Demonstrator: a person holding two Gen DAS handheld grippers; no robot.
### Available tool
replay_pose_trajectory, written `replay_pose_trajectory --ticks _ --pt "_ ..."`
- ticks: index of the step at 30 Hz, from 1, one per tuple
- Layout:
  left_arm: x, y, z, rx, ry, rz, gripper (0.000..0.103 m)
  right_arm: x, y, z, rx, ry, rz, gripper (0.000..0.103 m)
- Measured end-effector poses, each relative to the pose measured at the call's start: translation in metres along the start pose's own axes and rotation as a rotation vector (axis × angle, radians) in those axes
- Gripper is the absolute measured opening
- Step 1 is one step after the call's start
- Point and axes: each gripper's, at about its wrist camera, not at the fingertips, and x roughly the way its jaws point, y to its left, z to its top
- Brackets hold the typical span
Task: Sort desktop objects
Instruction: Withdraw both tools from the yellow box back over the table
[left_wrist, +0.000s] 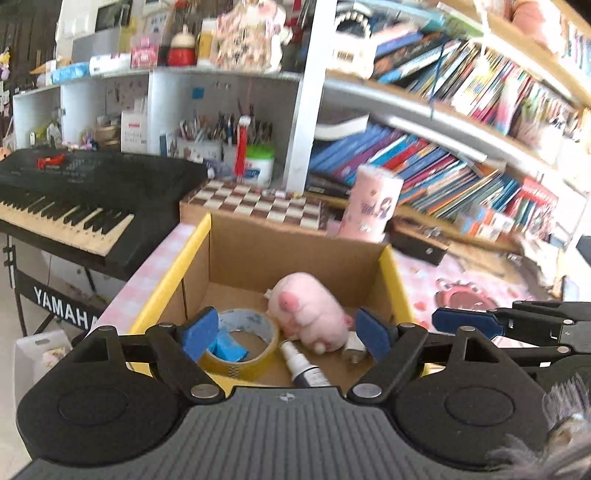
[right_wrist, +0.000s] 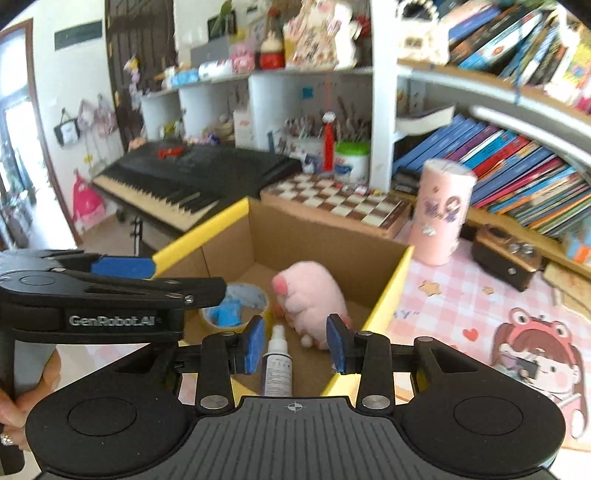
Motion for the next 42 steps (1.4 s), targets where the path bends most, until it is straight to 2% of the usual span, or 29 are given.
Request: replay_pose_trajectory --ticks 9,14,20,28,34,42 --pt "-0.068 0.001 -0.029 0.042 -0.074 0.029 0.082 -0.072 -0.002 -0.027 0.122 -0.156 -0.174 0.037" --pt "-0.106 0.002 -0.054 0.060 -0.081 0.044 0.082 -0.106 0.004 -0.053 0.189 -0.186 -0.256 0.037" --pt "-0.141 0.002 -0.086 0.051 -0.064 0.025 0.083 -0.134 0.023 -0.089 0.229 -0.140 -0.302 0.037" --pt "-0.164 -0.016 -0.129 0.105 -0.001 -0.029 0.083 -0.157 0.051 -0.135 0.215 -0.056 -0.314 0.037" --pt "-0.170 -0.034 -0.147 0.155 0.041 -0.081 0.083 -0.170 0.059 -0.155 0.237 -0.018 -0.344 0.037" --pt "-0.168 -0.047 -0.153 0.181 0.063 -0.120 0.083 -0.180 0.055 -0.168 0.273 0.009 -0.398 0.037"
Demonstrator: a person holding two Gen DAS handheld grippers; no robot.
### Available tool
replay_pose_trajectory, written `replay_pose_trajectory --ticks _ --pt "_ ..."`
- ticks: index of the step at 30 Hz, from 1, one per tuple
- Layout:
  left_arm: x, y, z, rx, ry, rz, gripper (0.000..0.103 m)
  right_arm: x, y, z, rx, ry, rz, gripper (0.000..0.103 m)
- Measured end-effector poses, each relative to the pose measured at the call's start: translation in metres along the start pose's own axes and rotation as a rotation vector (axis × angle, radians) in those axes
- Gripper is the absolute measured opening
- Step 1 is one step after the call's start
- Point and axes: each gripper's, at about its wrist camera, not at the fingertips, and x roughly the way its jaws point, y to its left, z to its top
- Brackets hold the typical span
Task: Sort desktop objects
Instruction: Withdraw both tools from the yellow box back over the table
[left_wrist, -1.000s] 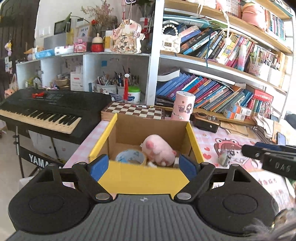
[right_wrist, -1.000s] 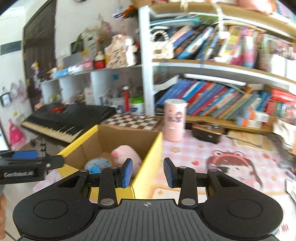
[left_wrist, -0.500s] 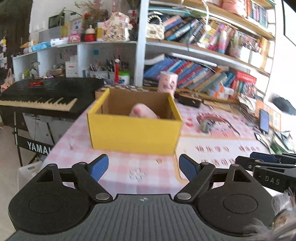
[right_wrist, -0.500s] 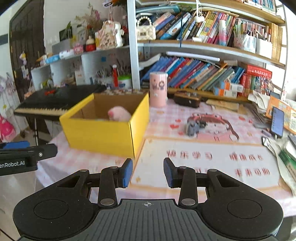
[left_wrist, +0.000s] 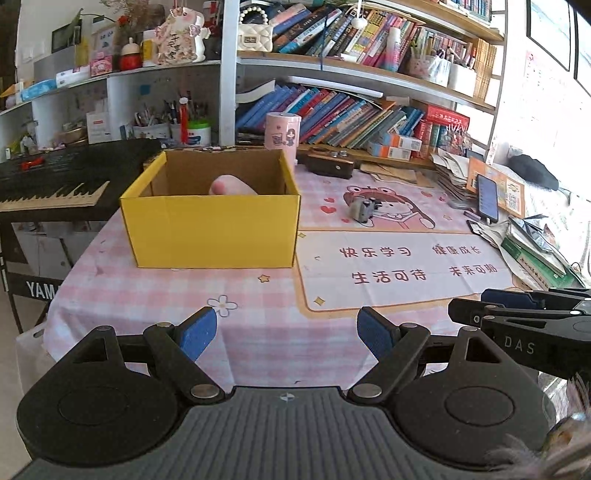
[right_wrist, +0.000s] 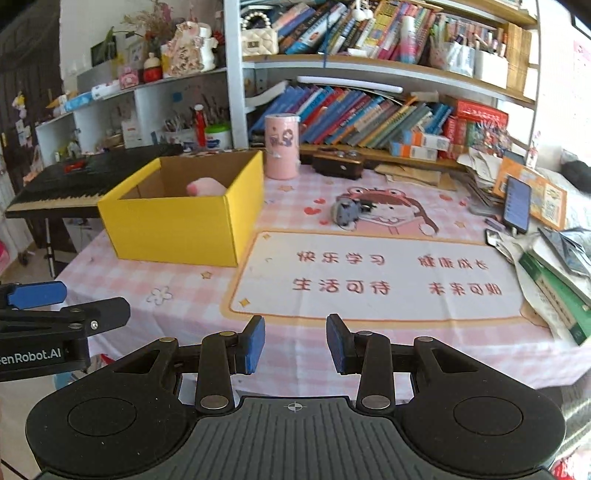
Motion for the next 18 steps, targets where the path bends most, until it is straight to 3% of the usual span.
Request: replay_pose_trajectory --ticks 18 --pt "0.044 -0.066 0.019 0.097 0.058 -0.160 0.083 0.000 -0.062 0.001 0.107 0.027 -0.131 0.037"
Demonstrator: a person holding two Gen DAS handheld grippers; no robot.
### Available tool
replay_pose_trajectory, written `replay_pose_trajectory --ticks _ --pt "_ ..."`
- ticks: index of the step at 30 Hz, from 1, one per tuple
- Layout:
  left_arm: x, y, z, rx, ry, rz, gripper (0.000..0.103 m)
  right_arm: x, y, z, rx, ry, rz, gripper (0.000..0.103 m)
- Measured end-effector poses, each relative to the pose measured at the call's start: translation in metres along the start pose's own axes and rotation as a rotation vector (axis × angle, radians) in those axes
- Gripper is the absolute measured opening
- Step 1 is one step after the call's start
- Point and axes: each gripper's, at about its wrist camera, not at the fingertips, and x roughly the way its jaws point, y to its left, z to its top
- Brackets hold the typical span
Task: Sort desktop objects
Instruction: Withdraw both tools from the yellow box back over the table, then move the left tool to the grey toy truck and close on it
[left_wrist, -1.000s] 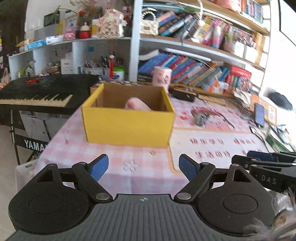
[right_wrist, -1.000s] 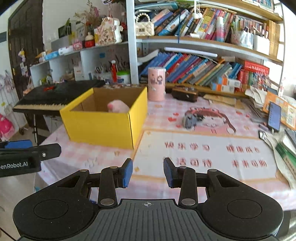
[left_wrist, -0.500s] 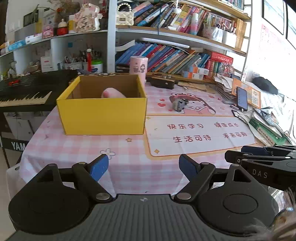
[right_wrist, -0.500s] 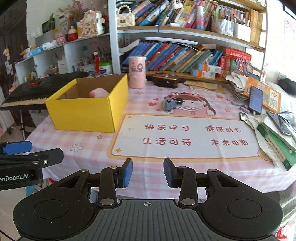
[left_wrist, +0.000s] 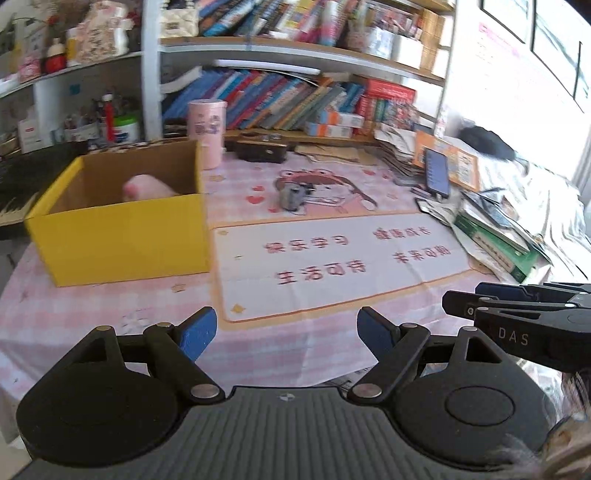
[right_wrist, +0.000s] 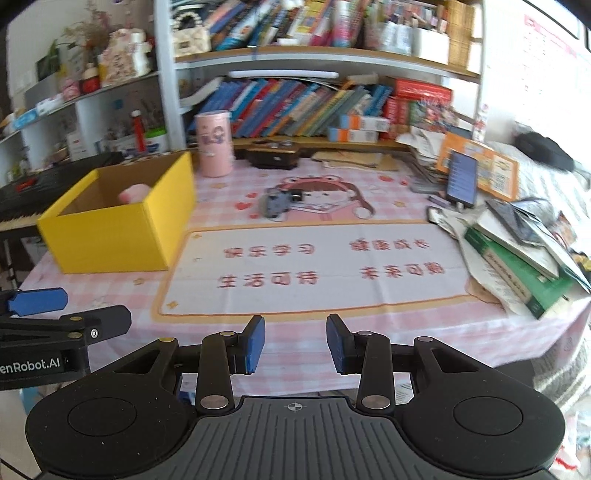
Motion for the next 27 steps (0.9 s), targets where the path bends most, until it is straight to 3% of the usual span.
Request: replay_pose_trajectory --ticks 5,14,27 --pt "0.021 -0.017 0.011 0.024 0.012 -0.031 0.083 0.009 -0.022 0.006 0.039 0.008 -0.034 0.037" --pt "0.067 -0.033 0.030 0.000 0.043 -0.021 0.082 0.046 -0.051 0.024 0.045 0.035 -0.025 0.037" --pt "0.163 -0.058 0.086 -0.042 0.049 0.091 0.079 0.129 -0.112 0.083 0.050 0.069 0.052 0.037"
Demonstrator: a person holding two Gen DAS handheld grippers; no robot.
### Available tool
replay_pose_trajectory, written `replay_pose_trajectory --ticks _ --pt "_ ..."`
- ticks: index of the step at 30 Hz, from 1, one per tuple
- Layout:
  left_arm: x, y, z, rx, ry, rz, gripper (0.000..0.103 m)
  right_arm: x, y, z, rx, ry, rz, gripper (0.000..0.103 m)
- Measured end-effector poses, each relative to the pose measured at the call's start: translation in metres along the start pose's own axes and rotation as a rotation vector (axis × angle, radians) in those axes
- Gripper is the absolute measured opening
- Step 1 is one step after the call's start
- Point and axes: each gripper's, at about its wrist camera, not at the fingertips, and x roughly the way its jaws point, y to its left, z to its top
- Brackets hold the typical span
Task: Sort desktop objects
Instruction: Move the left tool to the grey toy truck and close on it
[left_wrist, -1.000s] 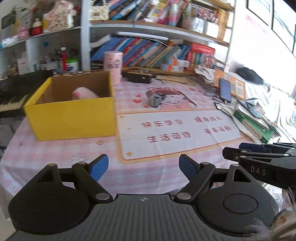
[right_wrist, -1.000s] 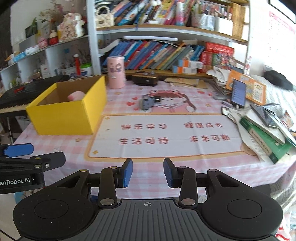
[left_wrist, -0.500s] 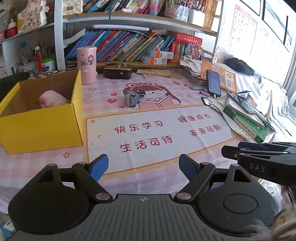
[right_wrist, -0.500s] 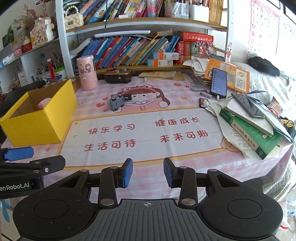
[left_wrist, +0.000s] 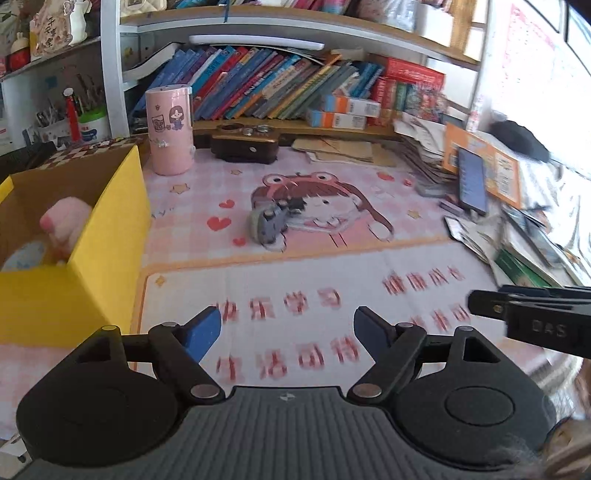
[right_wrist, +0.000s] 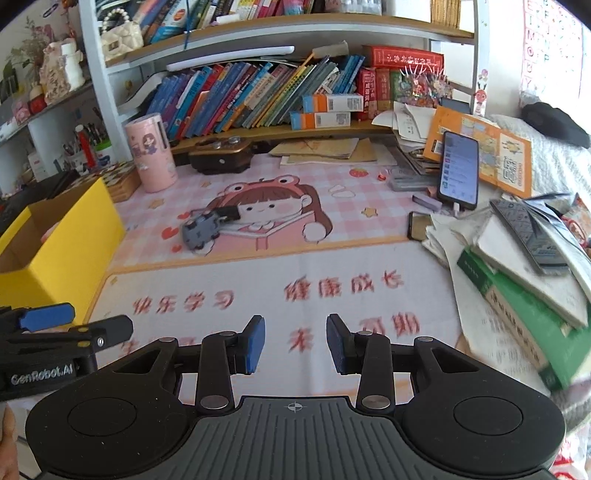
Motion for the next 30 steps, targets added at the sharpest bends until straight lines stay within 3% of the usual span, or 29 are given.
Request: replay_pose_trajectory --ticks 6,13,18,22,24,30 --pt "0.057 -0.006 0.034 -0.008 -0.030 0.085 0.079 0.038 -0.023 0.036 -0.016 -0.017 0.041 0.037" --pt "0.124 -0.011 0.067 0.010 -0.035 0.119 0.078 0.081 -0.038 0.073 -0.018 -0.019 0.083 0.039" --pt "0.170 -0.008 0.075 -0.010 0.017 0.151 0.067 0.106 -0.044 0.093 -0.011 -0.007 0.100 0.041" --pt "0.193 -0.006 0.076 0.001 0.032 0.156 0.062 0.121 -0.044 0.099 -0.033 0.008 0.107 0.041" --pt "0.200 -0.006 0.075 0.003 0.046 0.154 0.052 0.127 -0.042 0.102 -0.042 0.019 0.114 0.041" --pt "0.197 -0.002 0.073 0.019 0.029 0.165 0.050 0.144 -0.029 0.112 -0.077 0.025 0.146 0.044"
